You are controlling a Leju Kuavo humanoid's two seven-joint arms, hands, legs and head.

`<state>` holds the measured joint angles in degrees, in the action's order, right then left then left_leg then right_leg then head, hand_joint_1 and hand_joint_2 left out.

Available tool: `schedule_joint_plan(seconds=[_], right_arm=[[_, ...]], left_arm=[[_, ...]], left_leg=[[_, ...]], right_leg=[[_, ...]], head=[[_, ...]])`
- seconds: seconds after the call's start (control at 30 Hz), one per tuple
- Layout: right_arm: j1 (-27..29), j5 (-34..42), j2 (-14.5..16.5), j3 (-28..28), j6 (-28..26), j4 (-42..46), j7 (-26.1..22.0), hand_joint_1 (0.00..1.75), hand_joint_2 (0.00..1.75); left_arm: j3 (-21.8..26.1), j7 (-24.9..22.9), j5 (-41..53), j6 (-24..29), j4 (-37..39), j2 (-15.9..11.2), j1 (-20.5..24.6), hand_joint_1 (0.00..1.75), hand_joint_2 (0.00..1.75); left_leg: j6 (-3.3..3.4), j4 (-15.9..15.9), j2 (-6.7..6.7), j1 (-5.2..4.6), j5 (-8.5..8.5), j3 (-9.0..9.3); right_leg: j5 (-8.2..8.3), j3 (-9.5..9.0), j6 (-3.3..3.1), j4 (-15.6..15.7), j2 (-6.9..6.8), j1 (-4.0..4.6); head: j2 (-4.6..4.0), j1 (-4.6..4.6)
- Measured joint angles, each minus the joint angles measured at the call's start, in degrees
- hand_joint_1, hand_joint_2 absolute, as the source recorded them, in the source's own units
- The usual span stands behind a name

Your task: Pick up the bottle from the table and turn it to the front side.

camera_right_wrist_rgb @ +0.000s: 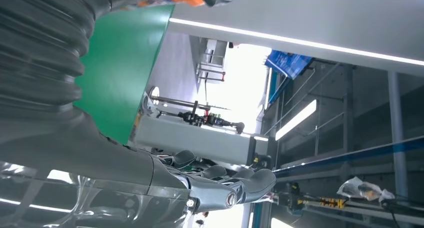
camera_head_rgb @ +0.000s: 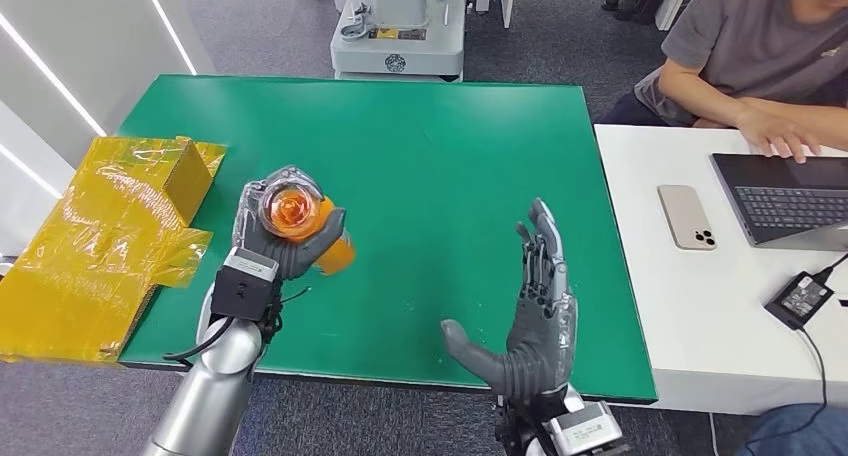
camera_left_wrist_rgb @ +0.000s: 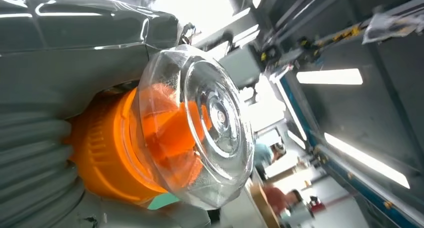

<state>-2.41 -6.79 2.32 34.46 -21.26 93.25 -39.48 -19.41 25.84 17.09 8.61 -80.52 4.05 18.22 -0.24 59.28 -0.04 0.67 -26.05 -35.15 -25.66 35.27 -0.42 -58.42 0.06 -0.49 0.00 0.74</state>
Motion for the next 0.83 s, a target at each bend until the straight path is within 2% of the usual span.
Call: schedule_joint_plan(seconds=[0.2,0.27,0.37,0.47,0.63,0.73,0.83], right_arm=[[1.6,0.5,0.0,-0.5,0.3,0.7,-0.1,0.00,1.75],[2.0,0.5,0.1,-0.5,0.8,0.8,0.1,0.00,1.75],[2.7,0.6,0.3,-0.6,2.0,0.8,0.4,0.00,1.75],[3.3,1.2,0.5,-0.6,3.2,0.7,0.5,0.00,1.75],[3.9,2.2,1.1,-0.7,5.6,0.5,0.5,0.00,1.75],[4.0,2.6,1.4,-0.7,6.5,0.1,0.4,0.00,1.75],[4.1,2.6,1.6,-0.7,7.1,-0.1,0.4,0.00,1.75]], left_arm=[[1.2,-0.8,3.1,1.5,-0.5,-4.0,2.2,1.75,1.75],[1.4,-1.8,5.8,3.6,-0.3,-5.6,3.4,1.75,1.75],[1.3,-5.0,15.2,9.4,0.9,-9.1,6.1,1.75,1.75],[1.1,-8.8,26.1,11.6,2.8,-13.6,8.1,1.75,1.75],[-1.3,-14.1,41.4,9.5,10.2,-19.6,11.8,1.75,1.75],[-3.7,-16.1,48.3,9.5,16.4,-21.4,13.4,1.75,1.75],[-5.4,-17.6,51.4,10.0,20.8,-22.3,14.3,1.75,1.75]], left_leg=[[-0.02,0.0,0.00,0.02,0.02,0.01],[-0.02,0.0,0.00,0.02,0.02,0.00],[-0.02,0.0,0.03,0.03,0.02,0.02],[-0.03,0.0,0.08,0.04,0.02,0.05],[-0.06,0.0,0.10,0.07,0.04,0.06],[-0.07,0.0,0.10,0.06,0.05,0.05],[-0.07,0.0,0.11,0.06,0.05,0.05]], right_leg=[[0.01,-0.01,-0.01,0.0,0.00,0.03],[0.01,-0.01,-0.01,0.0,0.00,0.03],[0.02,0.00,-0.03,0.0,0.02,0.04],[0.01,0.01,-0.05,0.0,0.06,0.06],[-0.01,0.03,-0.10,0.0,0.07,0.10],[0.00,0.02,-0.10,0.0,0.08,0.10],[0.01,0.02,-0.11,0.0,0.10,0.09]], head=[[0.00,-0.01],[0.00,-0.02],[0.00,-0.01],[0.00,-0.01],[0.00,-0.01],[0.00,-0.03],[0.00,-0.02]])
